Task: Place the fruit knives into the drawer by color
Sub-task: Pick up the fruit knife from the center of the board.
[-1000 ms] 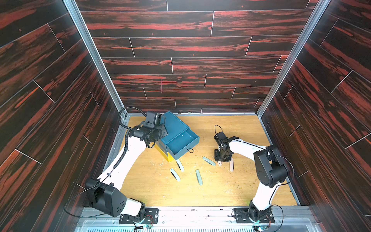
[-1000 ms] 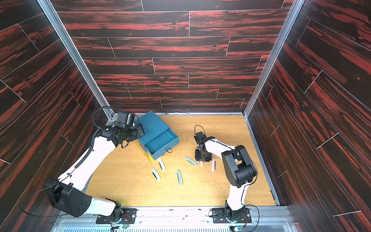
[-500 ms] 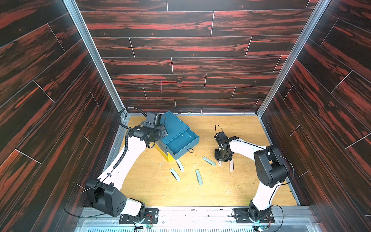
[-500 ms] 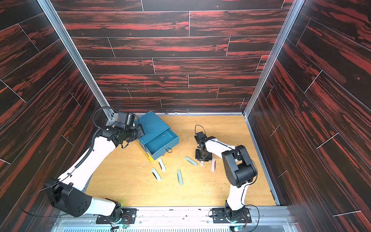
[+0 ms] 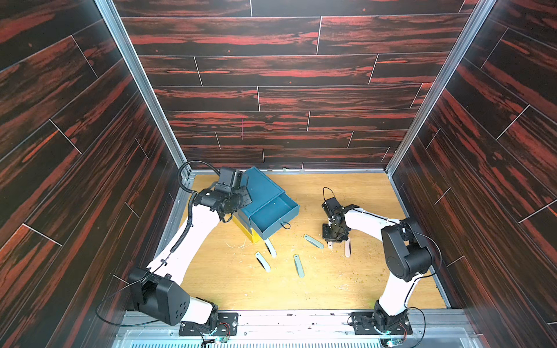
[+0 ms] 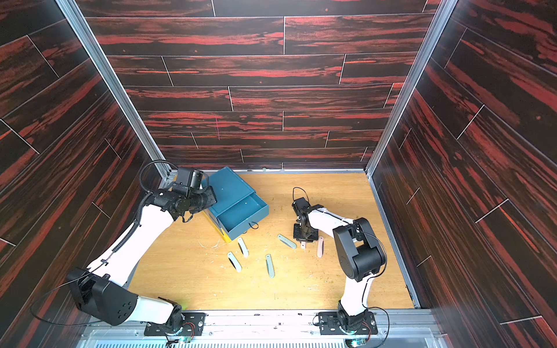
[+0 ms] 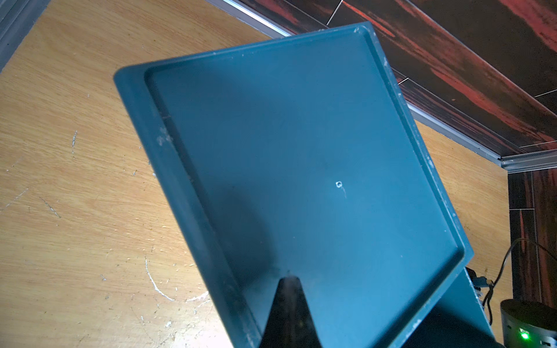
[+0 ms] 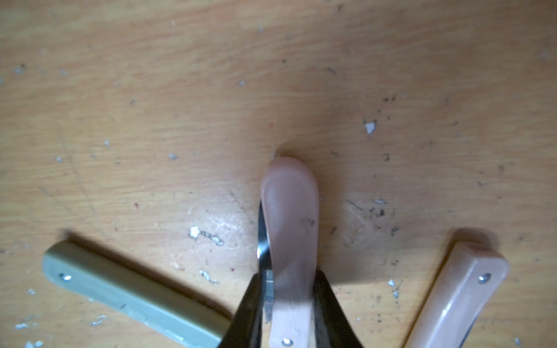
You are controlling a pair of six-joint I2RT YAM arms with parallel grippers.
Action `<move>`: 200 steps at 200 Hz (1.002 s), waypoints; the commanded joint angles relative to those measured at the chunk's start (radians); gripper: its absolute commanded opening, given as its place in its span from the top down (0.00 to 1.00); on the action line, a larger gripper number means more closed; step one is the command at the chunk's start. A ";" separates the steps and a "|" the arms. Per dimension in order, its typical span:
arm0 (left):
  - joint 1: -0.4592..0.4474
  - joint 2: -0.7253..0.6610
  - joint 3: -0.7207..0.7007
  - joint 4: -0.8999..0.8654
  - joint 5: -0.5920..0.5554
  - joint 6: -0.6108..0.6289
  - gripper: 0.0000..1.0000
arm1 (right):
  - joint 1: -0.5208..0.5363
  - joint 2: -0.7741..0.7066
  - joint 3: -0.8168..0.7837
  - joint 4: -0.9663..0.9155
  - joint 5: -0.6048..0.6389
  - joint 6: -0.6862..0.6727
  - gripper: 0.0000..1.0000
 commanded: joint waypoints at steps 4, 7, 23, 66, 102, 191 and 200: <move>-0.005 -0.012 -0.006 -0.015 -0.017 0.001 1.00 | 0.001 -0.019 -0.013 -0.006 -0.021 -0.008 0.83; -0.005 -0.012 -0.007 -0.014 -0.017 0.001 1.00 | 0.001 -0.020 -0.013 -0.006 -0.021 -0.008 0.83; -0.005 -0.013 -0.006 -0.014 -0.017 0.000 1.00 | 0.000 -0.024 -0.013 -0.009 -0.021 -0.008 0.83; -0.005 -0.014 -0.009 -0.016 -0.020 0.000 1.00 | 0.001 -0.037 -0.017 -0.012 -0.021 -0.004 0.83; -0.005 -0.012 -0.006 -0.014 -0.020 0.000 1.00 | 0.000 -0.063 -0.013 -0.028 -0.010 -0.003 0.83; -0.005 -0.014 0.005 -0.012 -0.031 0.003 1.00 | 0.004 -0.191 0.126 -0.179 0.039 -0.021 0.84; -0.004 -0.012 0.006 -0.011 -0.029 0.004 1.00 | 0.006 -0.204 0.157 -0.201 0.044 -0.025 0.84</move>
